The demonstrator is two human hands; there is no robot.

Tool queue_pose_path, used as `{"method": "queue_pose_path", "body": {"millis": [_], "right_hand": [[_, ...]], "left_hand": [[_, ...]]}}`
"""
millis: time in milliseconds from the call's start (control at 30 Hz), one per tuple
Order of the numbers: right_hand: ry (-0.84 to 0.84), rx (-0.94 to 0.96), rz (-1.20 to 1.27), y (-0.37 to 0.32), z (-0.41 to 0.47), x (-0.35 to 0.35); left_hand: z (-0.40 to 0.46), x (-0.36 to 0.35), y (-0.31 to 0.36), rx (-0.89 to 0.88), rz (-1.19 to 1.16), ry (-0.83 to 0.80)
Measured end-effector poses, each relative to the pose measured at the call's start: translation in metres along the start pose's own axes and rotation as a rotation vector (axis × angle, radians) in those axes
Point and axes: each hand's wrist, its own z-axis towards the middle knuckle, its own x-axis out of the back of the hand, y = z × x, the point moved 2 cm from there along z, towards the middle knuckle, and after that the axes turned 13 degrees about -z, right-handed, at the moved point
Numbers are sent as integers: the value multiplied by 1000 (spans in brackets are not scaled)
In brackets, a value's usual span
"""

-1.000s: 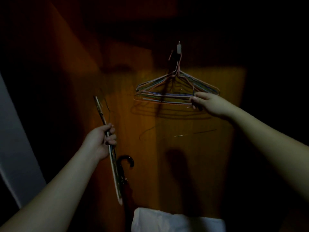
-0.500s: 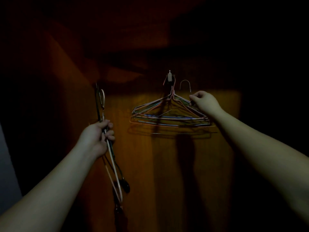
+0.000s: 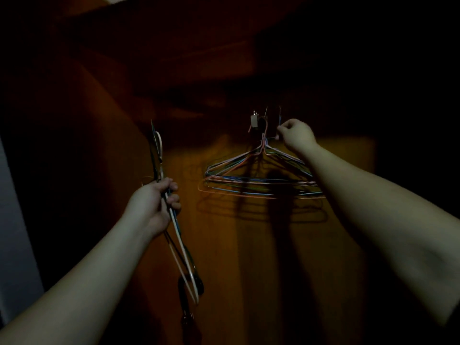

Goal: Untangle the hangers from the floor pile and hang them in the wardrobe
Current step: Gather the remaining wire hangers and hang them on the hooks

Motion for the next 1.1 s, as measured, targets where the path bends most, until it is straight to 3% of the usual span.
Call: {"method": "queue_pose_path", "body": {"millis": [600,1100], "right_hand": [[-52,-23,-78,5,6,-57],[-16,-73,-298,6,14,-56]], "left_hand": [[-13,-2,-7,39,18,13],[-14,15,-8,84,8,11]]}}
